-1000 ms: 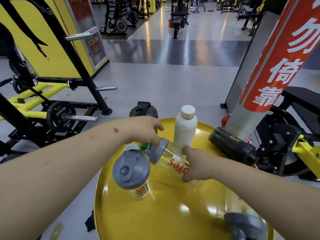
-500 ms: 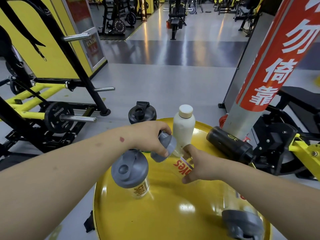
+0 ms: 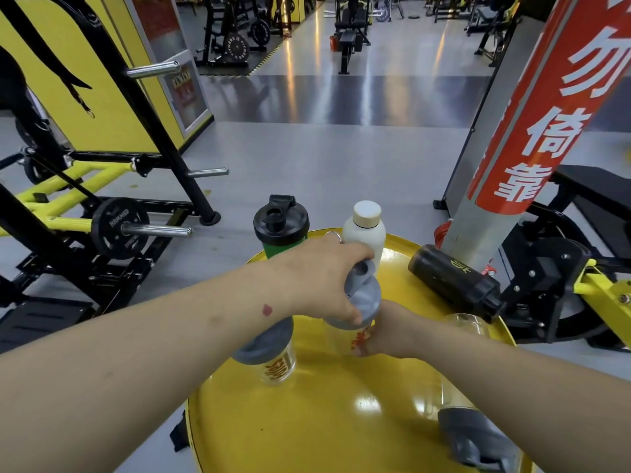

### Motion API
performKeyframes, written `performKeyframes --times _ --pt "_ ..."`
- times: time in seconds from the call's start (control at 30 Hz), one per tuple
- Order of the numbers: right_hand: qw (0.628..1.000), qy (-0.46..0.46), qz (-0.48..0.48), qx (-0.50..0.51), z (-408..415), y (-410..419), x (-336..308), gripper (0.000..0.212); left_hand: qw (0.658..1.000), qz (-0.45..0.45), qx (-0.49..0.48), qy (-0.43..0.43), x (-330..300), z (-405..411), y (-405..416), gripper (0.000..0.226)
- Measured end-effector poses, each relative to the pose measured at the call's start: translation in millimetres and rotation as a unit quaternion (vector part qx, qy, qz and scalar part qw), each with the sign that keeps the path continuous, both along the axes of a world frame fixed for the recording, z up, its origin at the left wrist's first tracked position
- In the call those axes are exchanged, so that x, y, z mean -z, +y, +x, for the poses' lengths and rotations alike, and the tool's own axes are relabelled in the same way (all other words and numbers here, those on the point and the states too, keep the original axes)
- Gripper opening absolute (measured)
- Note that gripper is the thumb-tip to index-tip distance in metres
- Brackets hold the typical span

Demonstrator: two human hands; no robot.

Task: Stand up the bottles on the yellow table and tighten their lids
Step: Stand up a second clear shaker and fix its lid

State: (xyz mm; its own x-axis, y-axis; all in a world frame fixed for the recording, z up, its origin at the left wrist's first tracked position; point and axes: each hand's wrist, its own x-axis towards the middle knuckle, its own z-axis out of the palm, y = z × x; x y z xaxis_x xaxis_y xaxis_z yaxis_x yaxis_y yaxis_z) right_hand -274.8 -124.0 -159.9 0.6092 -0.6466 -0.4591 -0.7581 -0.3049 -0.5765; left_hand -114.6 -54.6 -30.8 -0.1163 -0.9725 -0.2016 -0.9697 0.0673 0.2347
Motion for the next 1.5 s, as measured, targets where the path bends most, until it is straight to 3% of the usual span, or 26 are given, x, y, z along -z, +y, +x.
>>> performKeyframes --times 0.17,0.37,0.5,0.57,0.63,0.7,0.9,1.3,1.5 --pt "0.999 -0.017 0.033 0.029 -1 0 -7 0.065 0.998 0.028 -0.043 0.041 4 1 -3 0.078" --pt "0.996 -0.033 0.06 0.058 -13 3 -55 0.063 0.982 0.099 -0.1 0.125 -14 2 -6 0.057" --pt "0.975 -0.124 0.173 0.069 -29 2 -89 0.043 0.968 0.115 -0.124 0.185 -4 9 -12 0.051" --pt "0.972 -0.136 0.176 0.078 -33 2 -95 0.054 0.955 0.13 -0.145 0.222 2 10 -11 0.041" --pt "0.983 -0.121 0.11 0.078 -35 3 -97 0.073 0.951 0.131 -0.151 0.237 2 9 -8 0.035" --pt "0.988 -0.12 0.072 0.064 -38 5 -99 0.077 0.947 0.132 -0.148 0.252 1 8 -6 0.033" --pt "0.994 -0.095 0.043 0.035 -40 8 -108 0.064 0.947 0.151 -0.15 0.239 -8 2 1 0.034" --pt "0.994 -0.094 0.054 0.005 -41 5 -113 0.062 0.956 0.164 -0.152 0.189 -14 -1 6 0.028" --pt "0.989 -0.124 0.073 0.014 -41 -6 -105 0.083 0.948 0.183 -0.153 0.211 -19 2 8 0.041"
